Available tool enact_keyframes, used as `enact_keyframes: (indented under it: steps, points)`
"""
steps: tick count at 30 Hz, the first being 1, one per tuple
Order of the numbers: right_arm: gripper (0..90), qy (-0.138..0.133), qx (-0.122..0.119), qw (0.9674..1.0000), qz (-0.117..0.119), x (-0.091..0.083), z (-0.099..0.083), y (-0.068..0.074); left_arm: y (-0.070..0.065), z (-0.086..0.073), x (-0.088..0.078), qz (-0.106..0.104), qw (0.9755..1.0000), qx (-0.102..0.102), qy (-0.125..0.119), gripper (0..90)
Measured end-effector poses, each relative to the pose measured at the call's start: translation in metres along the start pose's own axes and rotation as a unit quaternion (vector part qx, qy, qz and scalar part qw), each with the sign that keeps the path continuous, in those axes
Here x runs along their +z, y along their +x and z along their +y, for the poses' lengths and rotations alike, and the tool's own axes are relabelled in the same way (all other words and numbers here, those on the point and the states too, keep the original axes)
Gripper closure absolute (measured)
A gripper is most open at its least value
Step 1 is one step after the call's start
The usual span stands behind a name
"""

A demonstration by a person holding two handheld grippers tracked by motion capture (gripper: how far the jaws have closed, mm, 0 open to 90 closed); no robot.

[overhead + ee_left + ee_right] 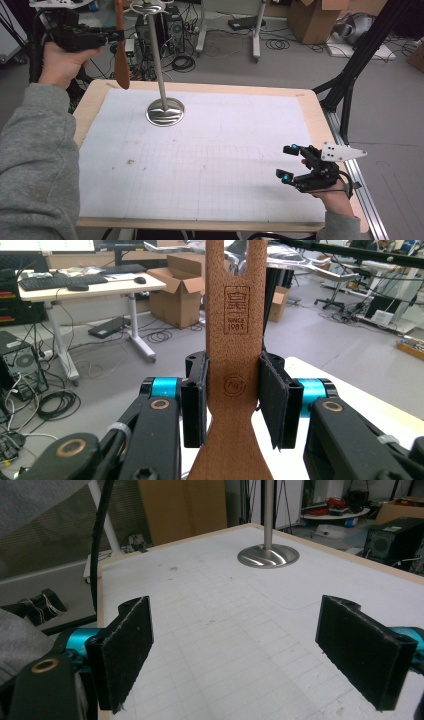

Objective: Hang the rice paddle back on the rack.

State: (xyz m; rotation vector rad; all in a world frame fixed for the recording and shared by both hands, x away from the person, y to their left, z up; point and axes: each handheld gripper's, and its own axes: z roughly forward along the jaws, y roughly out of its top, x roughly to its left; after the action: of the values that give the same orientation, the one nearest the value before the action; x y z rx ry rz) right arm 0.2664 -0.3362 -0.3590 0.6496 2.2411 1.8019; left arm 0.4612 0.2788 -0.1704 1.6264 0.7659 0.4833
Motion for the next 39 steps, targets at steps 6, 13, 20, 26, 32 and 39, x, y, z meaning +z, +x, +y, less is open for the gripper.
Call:
enact_keyframes:
  steps: [6, 13, 20, 26, 32, 39]
  points:
    - [14.1, 0.005, 0.004, 1.0, 0.001, 0.001, -0.001, 0.0, 0.001, -0.001, 0.002, -0.002, 1.0, -0.002, 0.005, 65.5]
    - [14.1, 0.004, 0.002, 1.0, 0.0, 0.0, -0.001, -0.001, 0.001, -0.003, 0.006, -0.007, 0.9999, -0.007, 0.008, 65.5]
    - [14.1, 0.002, 0.004, 1.0, -0.002, -0.001, -0.001, -0.001, -0.002, -0.004, 0.014, -0.01, 0.9999, -0.006, 0.008, 65.5]
    - [14.1, 0.003, 0.004, 1.0, -0.002, -0.001, -0.002, -0.001, -0.003, -0.005, 0.016, -0.009, 0.9999, -0.004, 0.01, 65.5]
    - [14.1, 0.006, 0.004, 1.0, -0.001, 0.0, -0.002, -0.001, -0.002, -0.008, 0.018, -0.012, 0.9998, -0.014, 0.012, 65.5]
    - [14.1, 0.006, 0.004, 1.0, -0.002, 0.0, -0.002, -0.001, -0.002, -0.009, 0.021, -0.01, 0.9998, -0.013, 0.01, 65.3]
